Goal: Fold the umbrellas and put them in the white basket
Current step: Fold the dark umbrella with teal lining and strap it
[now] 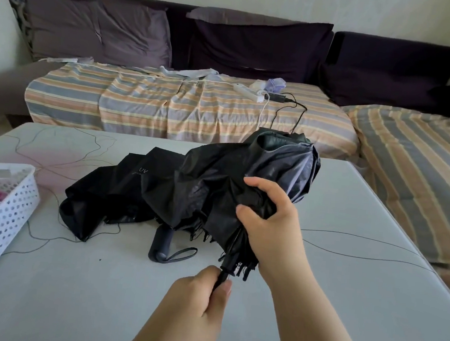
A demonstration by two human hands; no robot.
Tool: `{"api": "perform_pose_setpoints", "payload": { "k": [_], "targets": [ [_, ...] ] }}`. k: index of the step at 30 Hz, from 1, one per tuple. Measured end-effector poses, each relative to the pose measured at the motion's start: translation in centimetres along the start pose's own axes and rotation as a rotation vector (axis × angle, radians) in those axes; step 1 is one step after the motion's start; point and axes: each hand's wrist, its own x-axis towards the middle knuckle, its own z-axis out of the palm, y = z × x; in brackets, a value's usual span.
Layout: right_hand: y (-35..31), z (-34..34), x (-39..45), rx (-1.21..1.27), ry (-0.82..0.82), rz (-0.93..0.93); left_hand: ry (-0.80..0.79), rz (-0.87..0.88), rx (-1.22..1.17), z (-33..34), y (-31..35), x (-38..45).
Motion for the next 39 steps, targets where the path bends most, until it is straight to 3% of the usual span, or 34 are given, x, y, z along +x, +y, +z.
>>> {"api": "perform_pose_setpoints", "payload": {
  "k": [5, 9, 16, 19, 27, 34, 39],
  "targets": [
    [-0.1, -1.5, 0.5, 0.119, 0.045, 0.012, 0.090, -0.131, -0.020, -1.5, -0.1, 0.2],
    [-0.1, -1.7, 0.1, 0.159, -0.056, 0.066, 0.238, -0.242, -0.458, -3.3, -1.3, 2.9],
    [-0.1, -0.4, -0.7, 0.239, -0.201, 0.118, 0.074, -0.329, -0.989, -3.6, -1.7, 4.3],
    [0.2, -0.4, -0.5, 0.334, -0.193, 0.159, 0.060, -0.243, -1.092, -3.8, -1.5, 4.2],
    [0.9, 1.1, -0.8, 0.461, -0.216, 0.238, 0.061, -0.104, -0.765, -3.0, -1.2, 3.5],
    [1.3, 1.5, -1.3, 0.356, -0.378, 0.217, 0.131, -0.047, -0.638, -3.3, -1.2, 3.3],
    [1.7, 2.0, -1.4, 0.390, -0.365, 0.247, 0.170, 0.036, -0.381, -2.9, -1.4, 3.0]
  ]
}}
